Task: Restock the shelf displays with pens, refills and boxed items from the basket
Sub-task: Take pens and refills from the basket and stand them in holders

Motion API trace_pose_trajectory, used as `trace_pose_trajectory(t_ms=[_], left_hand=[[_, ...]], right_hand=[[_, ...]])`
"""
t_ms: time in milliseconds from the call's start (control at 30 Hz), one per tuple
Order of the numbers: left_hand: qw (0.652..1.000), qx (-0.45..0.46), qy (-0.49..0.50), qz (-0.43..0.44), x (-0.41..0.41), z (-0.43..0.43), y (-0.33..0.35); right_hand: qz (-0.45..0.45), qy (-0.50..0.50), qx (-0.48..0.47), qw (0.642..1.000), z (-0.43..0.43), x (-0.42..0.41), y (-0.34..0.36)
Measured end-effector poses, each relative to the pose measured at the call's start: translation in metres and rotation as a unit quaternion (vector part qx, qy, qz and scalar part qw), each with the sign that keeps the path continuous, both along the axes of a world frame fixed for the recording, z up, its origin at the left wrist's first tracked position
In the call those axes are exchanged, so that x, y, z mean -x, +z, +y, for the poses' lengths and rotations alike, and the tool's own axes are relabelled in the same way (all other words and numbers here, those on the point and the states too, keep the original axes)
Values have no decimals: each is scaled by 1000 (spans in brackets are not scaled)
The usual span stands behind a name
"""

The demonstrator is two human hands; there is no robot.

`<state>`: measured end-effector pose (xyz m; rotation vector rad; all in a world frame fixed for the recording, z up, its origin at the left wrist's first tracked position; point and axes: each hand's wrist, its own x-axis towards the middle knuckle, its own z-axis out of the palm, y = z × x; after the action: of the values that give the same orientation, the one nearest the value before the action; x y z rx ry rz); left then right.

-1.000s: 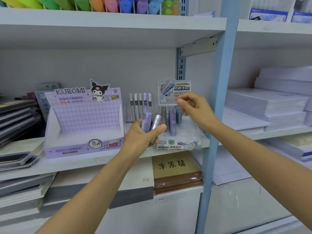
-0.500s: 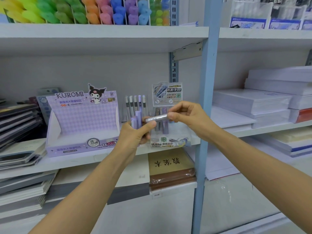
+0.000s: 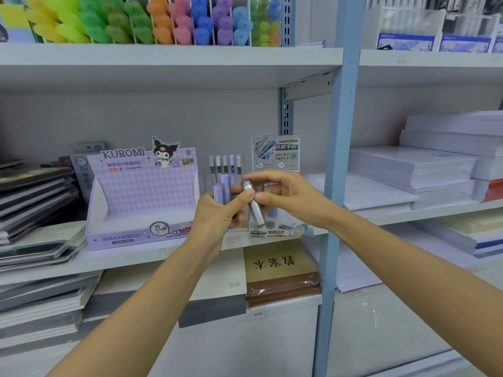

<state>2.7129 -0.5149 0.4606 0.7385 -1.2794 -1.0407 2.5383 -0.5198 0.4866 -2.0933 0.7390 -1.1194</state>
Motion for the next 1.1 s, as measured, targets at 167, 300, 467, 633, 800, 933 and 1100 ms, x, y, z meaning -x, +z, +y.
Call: trace_pose_trajectory(t_ms=[167, 300, 467, 633, 800, 933, 1100], left_hand=[[1000, -18, -8, 7, -6, -3, 4], [998, -50, -31, 8, -12, -5, 2], [996, -46, -76, -25, -21, -6, -8], [992, -28, -102, -70, -29, -6, -14], [993, -8, -76, -92, -31, -7, -19], [995, 3, -54, -87, -32, -2, -17], [995, -2, -23, -97, -29, 4, -14]], right_hand=[[-57, -56, 6, 997, -8, -2, 6], [-70, -183, 79, 978, -22, 2, 9], [61, -245, 132, 959, -32, -1, -9], [131, -243, 162, 947, -34, 5, -7], [191, -212, 162, 945, -36, 3, -1], [235, -256, 219, 912, -40, 0, -12], [128, -243, 174, 946, -26, 2, -7]])
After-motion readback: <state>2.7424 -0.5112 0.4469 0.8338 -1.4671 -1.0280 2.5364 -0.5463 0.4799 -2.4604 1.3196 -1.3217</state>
